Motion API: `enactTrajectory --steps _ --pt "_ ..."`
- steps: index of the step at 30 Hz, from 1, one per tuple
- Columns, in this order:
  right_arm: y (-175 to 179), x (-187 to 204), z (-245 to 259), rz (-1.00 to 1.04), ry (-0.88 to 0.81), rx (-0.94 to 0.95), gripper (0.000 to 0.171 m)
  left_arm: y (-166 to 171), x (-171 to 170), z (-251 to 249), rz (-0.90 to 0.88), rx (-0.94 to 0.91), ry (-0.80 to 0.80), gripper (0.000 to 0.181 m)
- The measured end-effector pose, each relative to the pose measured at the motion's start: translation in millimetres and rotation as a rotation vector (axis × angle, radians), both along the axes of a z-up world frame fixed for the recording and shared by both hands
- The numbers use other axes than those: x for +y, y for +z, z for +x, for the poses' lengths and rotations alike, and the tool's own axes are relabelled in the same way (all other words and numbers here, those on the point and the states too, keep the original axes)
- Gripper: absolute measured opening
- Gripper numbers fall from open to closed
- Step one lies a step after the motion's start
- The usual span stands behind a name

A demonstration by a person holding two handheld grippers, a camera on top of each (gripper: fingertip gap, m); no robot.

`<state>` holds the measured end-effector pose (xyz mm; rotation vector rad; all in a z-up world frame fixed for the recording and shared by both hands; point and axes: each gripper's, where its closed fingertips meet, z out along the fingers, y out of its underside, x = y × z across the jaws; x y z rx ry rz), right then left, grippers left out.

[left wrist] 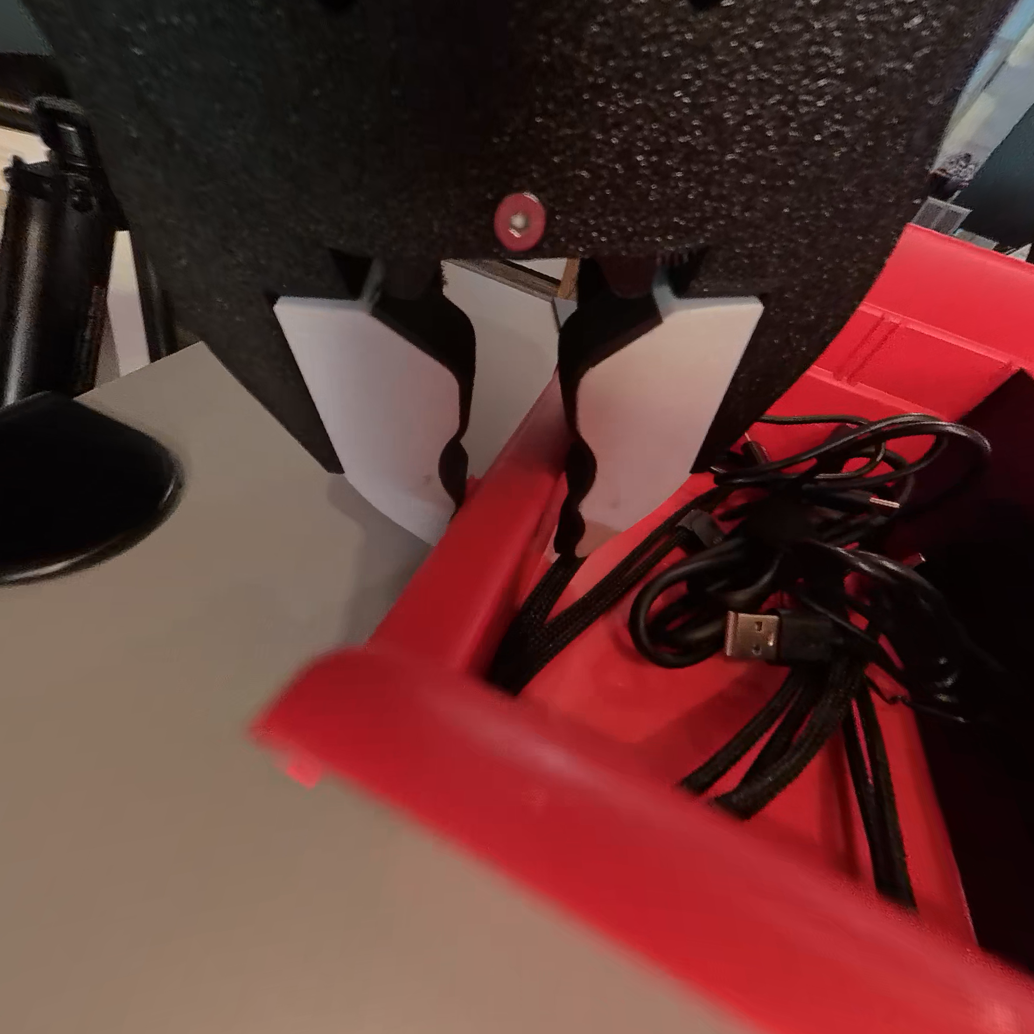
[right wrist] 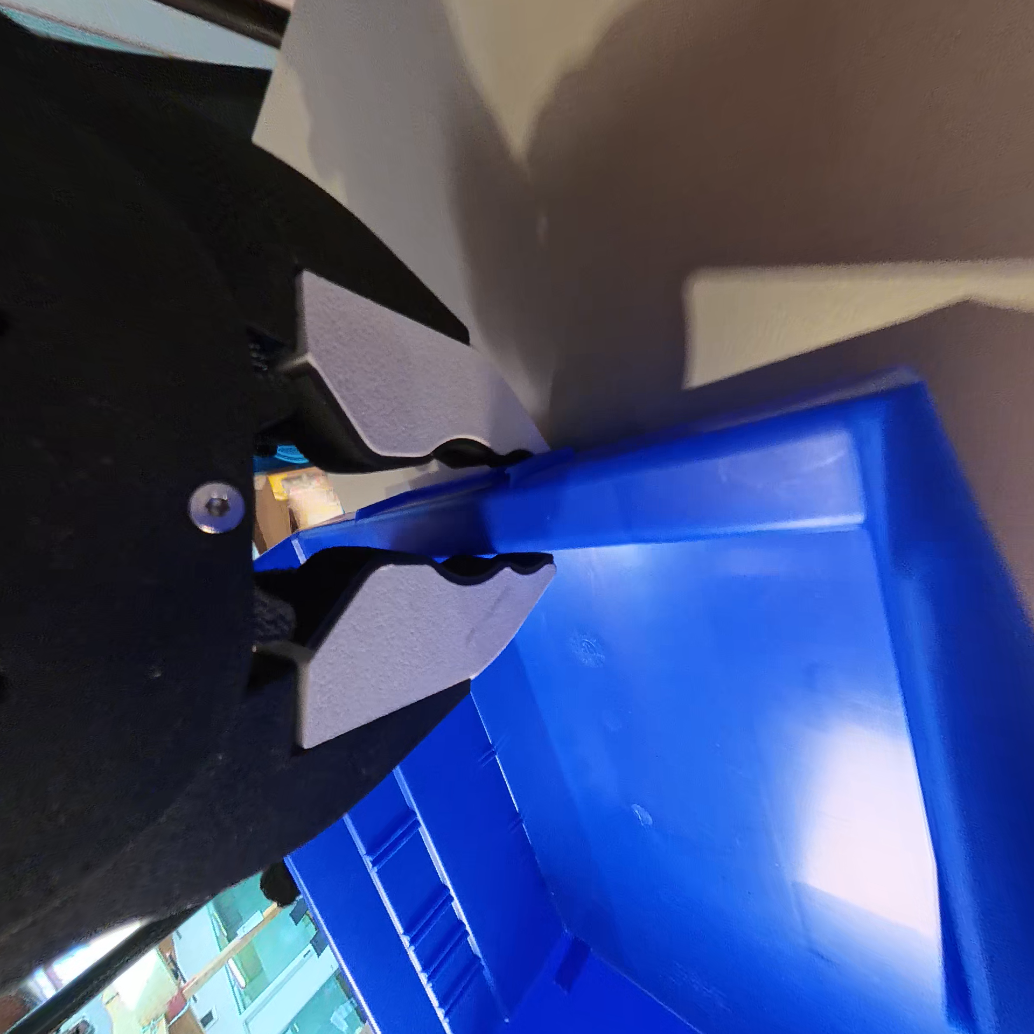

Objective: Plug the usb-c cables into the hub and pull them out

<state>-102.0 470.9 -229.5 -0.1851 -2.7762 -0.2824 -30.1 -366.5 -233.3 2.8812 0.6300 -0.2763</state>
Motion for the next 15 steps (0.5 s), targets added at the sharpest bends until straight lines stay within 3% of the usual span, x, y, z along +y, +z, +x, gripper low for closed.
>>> enactTrajectory --steps 1,15 --pt "0 2 -3 0.001 0.003 0.0 0.028 0 -4 1 0.0 -0.001 -0.007 0.032" --pt "-1 15 -22 0.009 -0.001 -0.002 0.028 2 -69 5 -0.058 -0.021 -0.009 0.032"
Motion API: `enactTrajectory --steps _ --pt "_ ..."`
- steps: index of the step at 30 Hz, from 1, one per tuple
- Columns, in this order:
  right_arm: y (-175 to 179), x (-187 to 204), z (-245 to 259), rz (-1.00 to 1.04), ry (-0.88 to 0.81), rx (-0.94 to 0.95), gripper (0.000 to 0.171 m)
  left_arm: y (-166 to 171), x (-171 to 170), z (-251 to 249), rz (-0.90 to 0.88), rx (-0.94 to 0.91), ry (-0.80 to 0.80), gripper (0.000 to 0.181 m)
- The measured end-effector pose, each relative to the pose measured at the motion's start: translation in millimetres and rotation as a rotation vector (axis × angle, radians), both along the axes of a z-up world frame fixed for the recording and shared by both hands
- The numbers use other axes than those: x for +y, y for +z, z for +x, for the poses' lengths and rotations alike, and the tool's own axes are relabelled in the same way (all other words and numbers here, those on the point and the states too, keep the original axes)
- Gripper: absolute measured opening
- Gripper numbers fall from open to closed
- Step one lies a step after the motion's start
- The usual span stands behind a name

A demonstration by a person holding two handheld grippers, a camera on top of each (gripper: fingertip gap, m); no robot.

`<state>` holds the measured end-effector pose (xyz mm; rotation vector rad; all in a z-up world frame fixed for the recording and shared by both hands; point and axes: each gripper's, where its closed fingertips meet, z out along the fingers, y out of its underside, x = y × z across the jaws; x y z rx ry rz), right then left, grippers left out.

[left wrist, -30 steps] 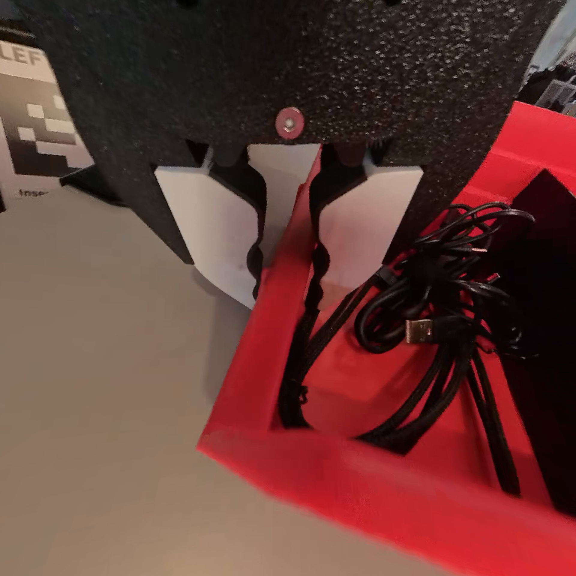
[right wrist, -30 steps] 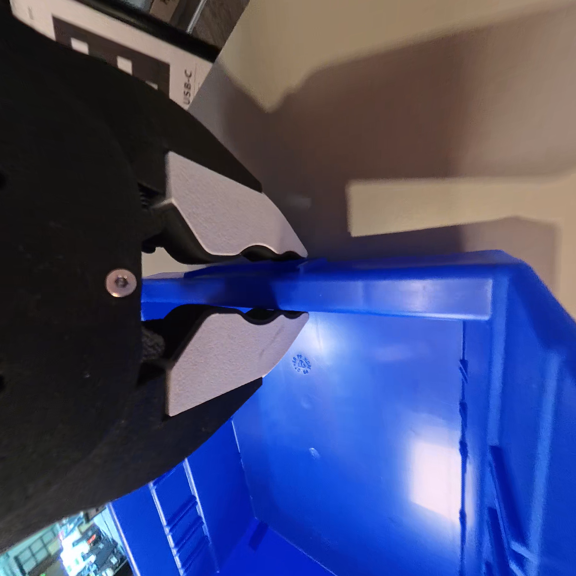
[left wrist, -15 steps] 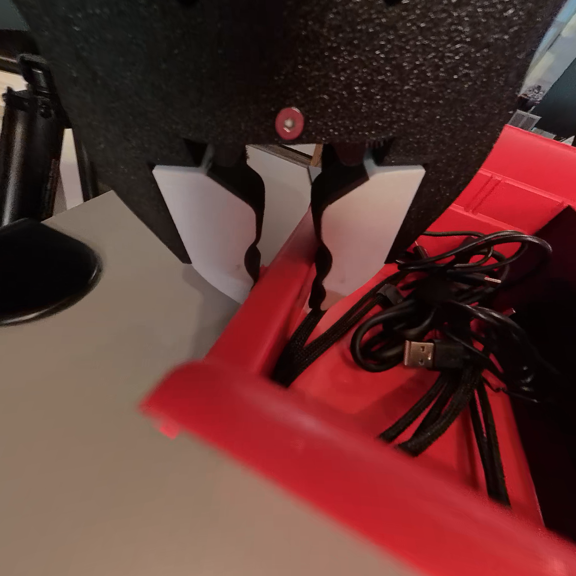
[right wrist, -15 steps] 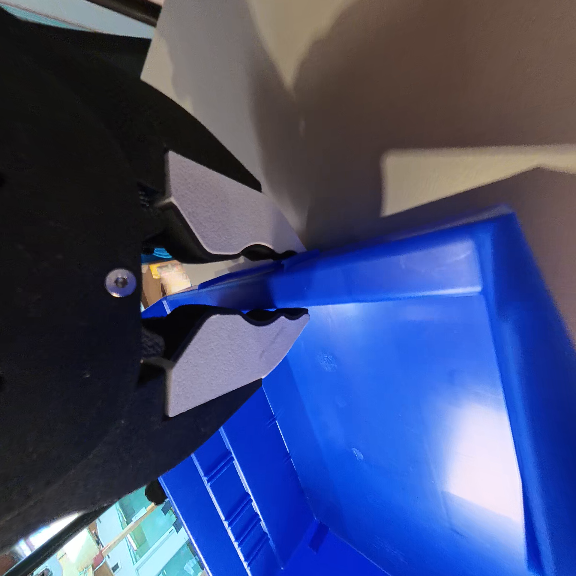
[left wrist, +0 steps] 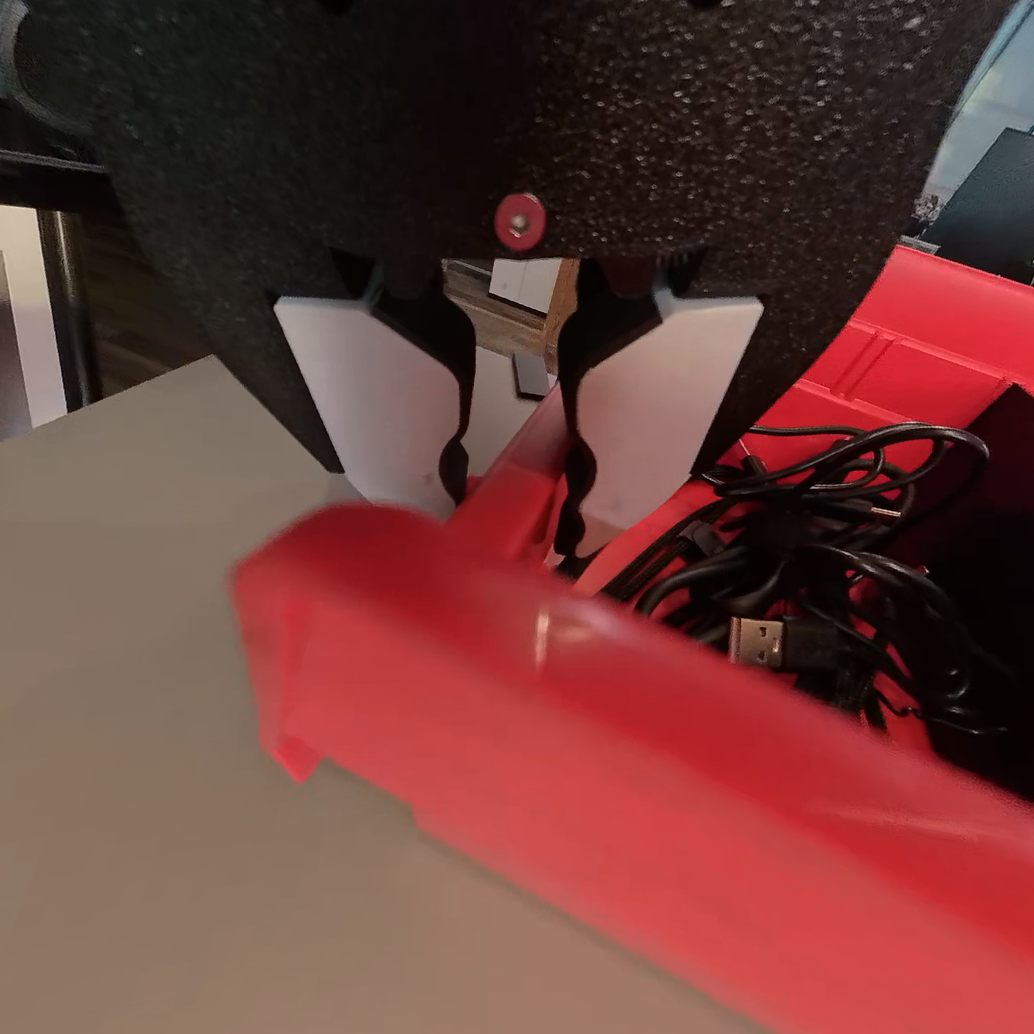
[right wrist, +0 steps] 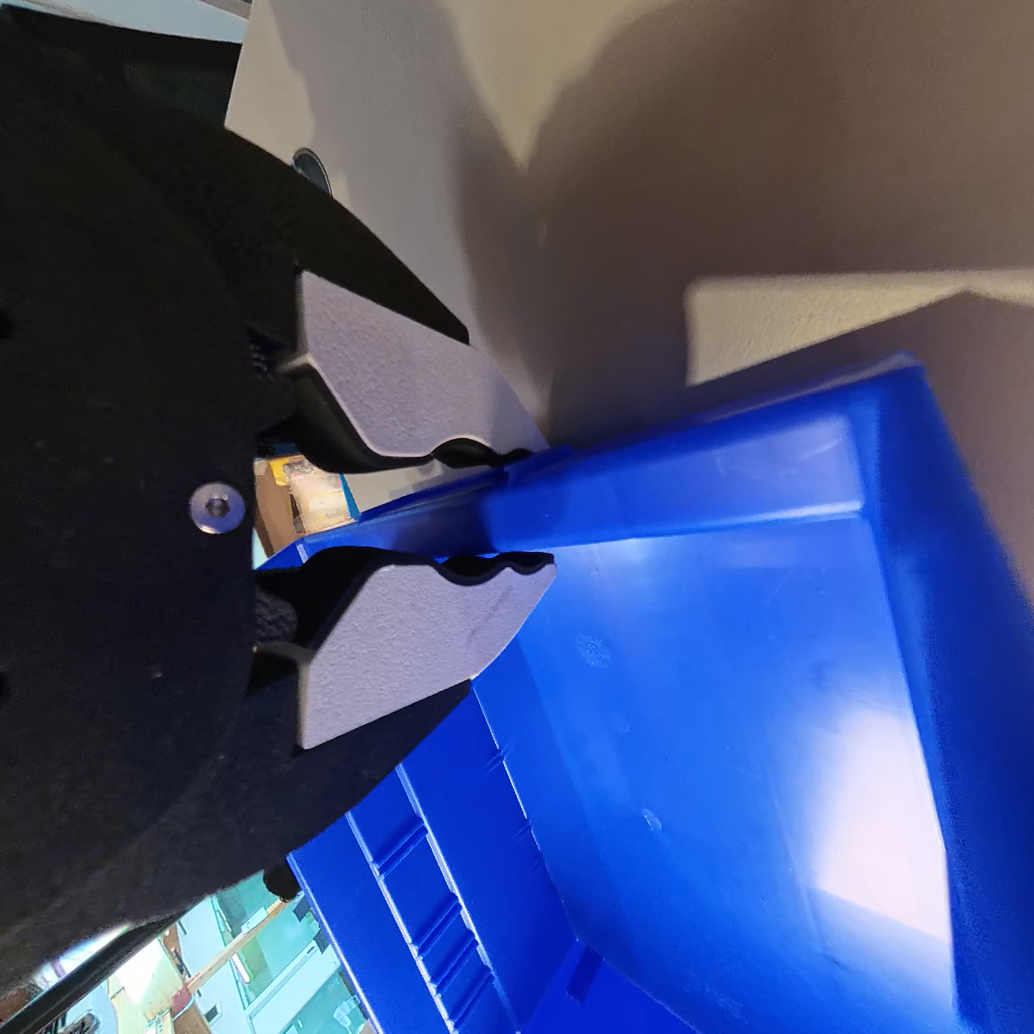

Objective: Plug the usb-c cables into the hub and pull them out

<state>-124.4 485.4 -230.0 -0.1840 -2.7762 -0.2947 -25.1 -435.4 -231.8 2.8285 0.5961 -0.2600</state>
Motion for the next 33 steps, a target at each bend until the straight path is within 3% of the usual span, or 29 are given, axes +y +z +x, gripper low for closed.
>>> enactTrajectory --steps 11,33 --pt "0 18 25 0.025 -0.035 -0.021 0.028 0 -23 -20 -0.011 0.019 0.013 0.03" --pt "1 15 10 0.011 -0.04 0.007 0.028 0 -41 -36 -0.086 0.083 -0.237 0.028"
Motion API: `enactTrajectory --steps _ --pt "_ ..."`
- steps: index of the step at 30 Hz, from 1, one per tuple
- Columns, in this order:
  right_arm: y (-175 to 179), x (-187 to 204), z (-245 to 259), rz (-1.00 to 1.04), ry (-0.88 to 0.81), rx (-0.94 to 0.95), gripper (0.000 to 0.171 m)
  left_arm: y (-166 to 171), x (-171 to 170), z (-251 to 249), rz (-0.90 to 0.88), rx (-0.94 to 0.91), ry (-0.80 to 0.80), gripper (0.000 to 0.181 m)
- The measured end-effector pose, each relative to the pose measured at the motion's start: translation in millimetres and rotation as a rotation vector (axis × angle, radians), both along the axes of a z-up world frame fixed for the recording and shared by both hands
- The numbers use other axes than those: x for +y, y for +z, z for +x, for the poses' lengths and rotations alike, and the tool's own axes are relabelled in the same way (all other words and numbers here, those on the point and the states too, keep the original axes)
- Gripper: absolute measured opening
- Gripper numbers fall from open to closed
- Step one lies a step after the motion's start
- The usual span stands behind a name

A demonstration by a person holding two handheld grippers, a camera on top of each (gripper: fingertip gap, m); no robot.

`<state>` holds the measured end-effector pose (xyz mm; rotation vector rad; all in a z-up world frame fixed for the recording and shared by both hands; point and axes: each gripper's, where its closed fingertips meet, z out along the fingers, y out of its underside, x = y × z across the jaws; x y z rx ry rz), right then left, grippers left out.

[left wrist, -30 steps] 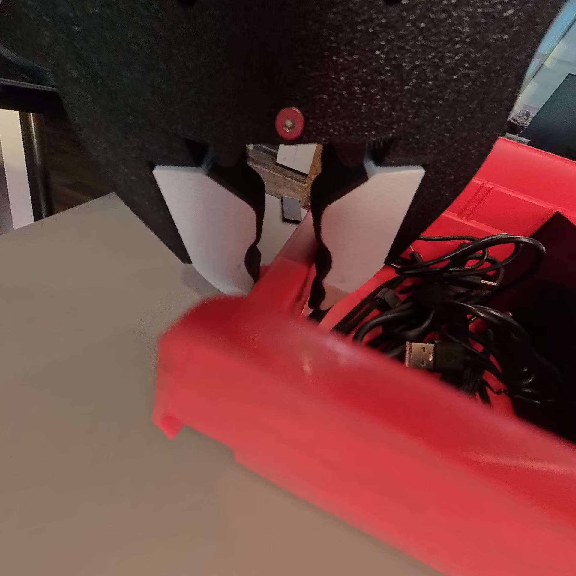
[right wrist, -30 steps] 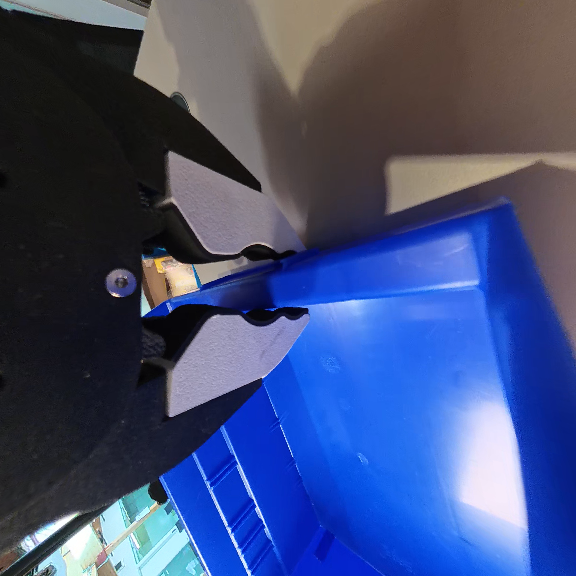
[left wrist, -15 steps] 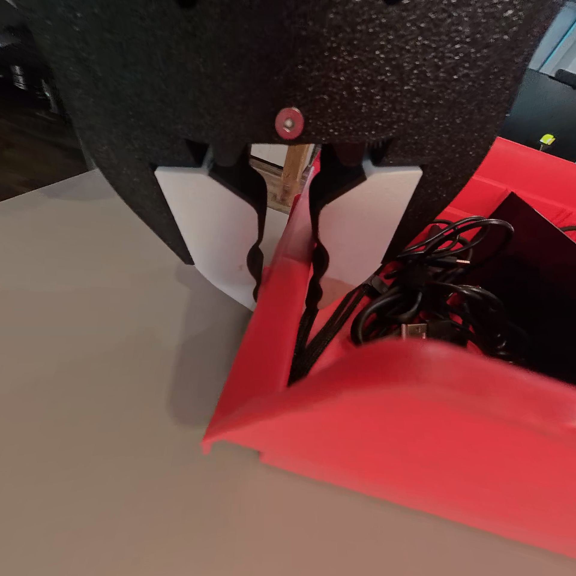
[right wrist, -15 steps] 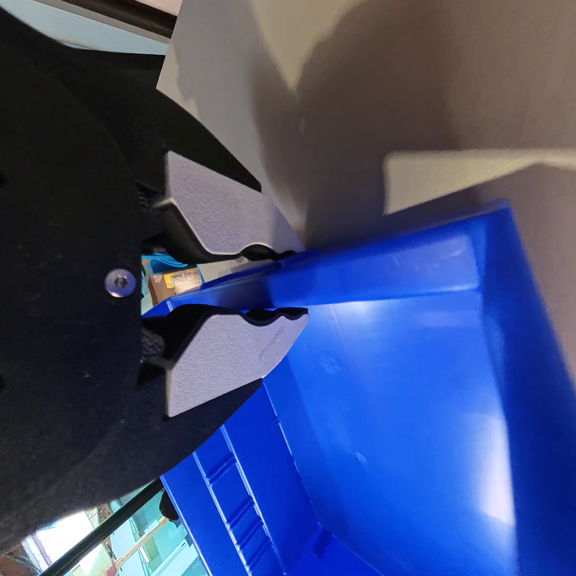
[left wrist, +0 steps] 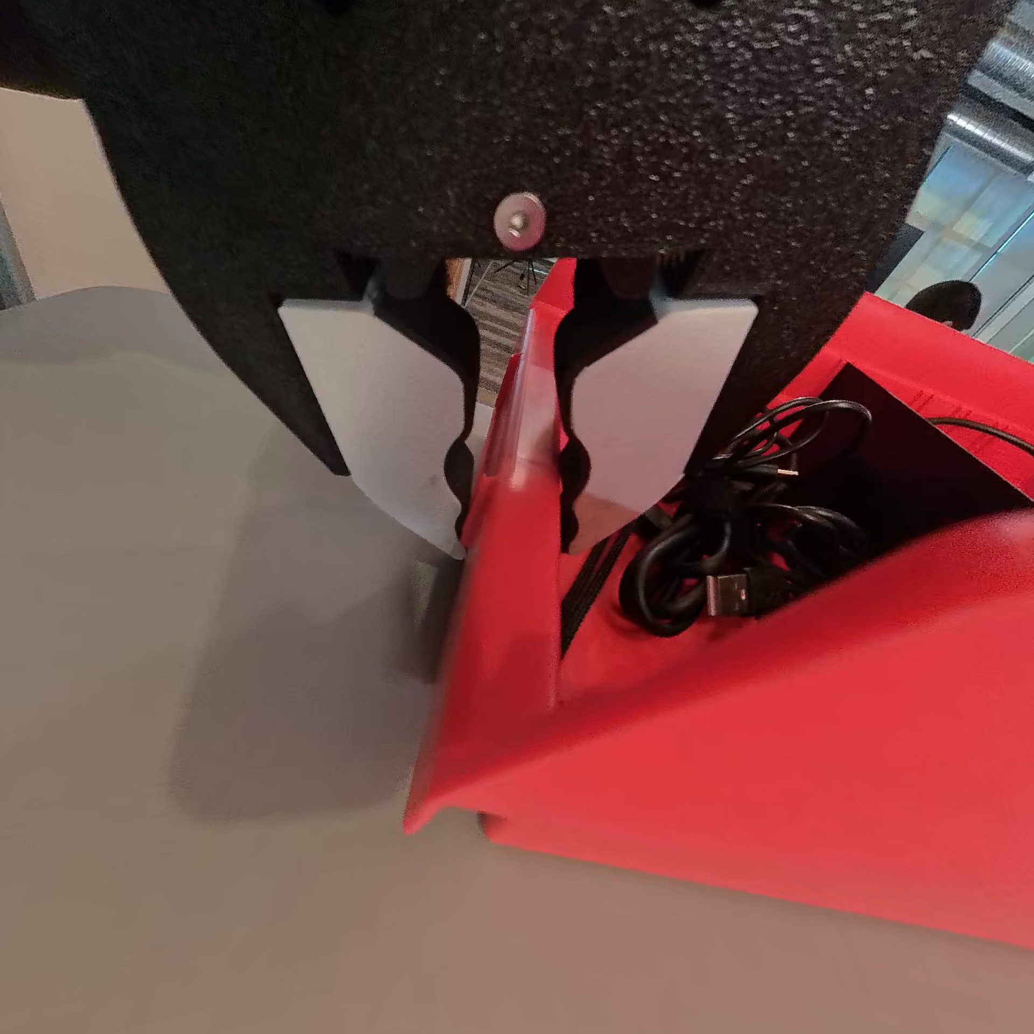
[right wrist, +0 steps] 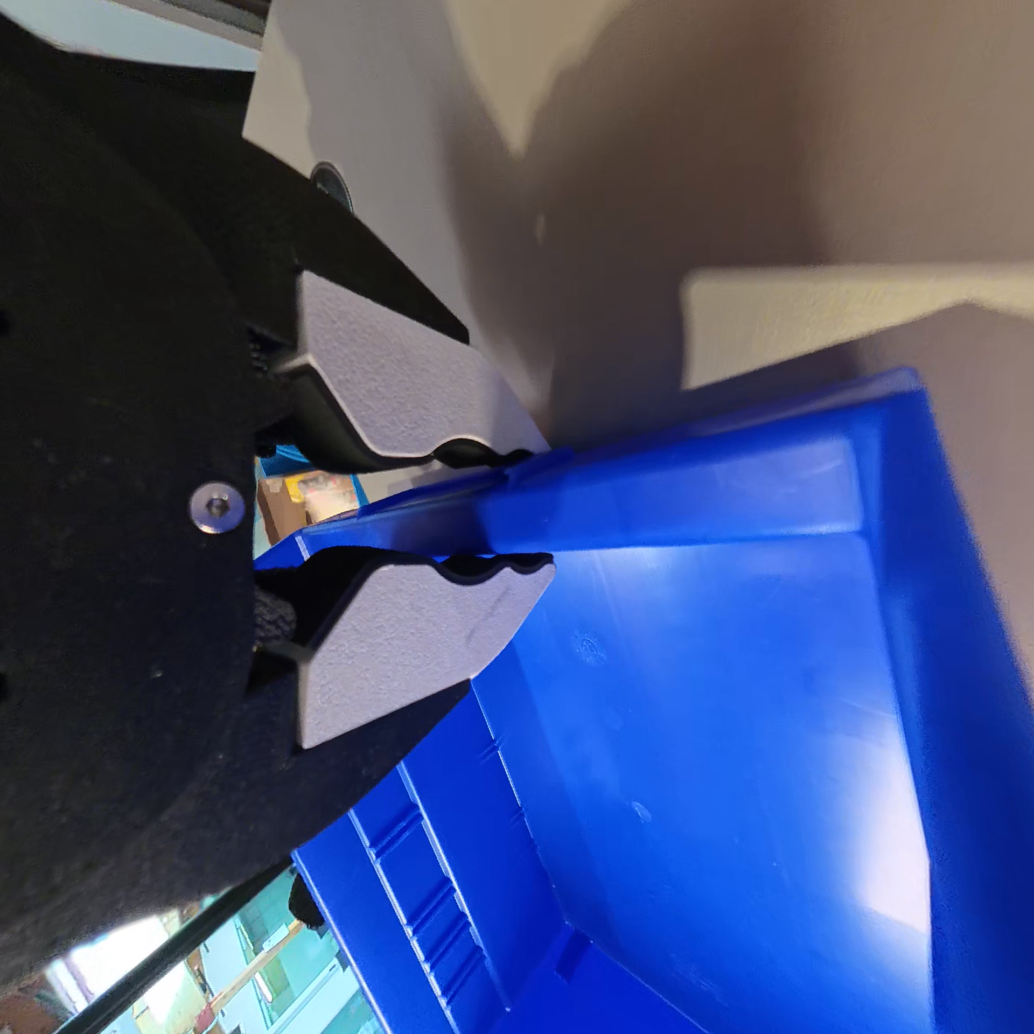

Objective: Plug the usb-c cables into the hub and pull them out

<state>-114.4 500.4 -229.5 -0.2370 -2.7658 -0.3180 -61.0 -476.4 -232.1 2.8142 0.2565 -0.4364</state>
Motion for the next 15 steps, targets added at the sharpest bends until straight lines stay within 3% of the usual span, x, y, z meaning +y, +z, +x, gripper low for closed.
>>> enactTrajectory --steps 10,15 --pt "1 3 -1 0.008 0.124 0.01 0.028 0 7 13 0.007 0.018 -0.058 0.028" --pt "1 2 -9 0.003 0.096 0.017 0.028 -1 9 11 0.02 0.024 -0.055 0.028"
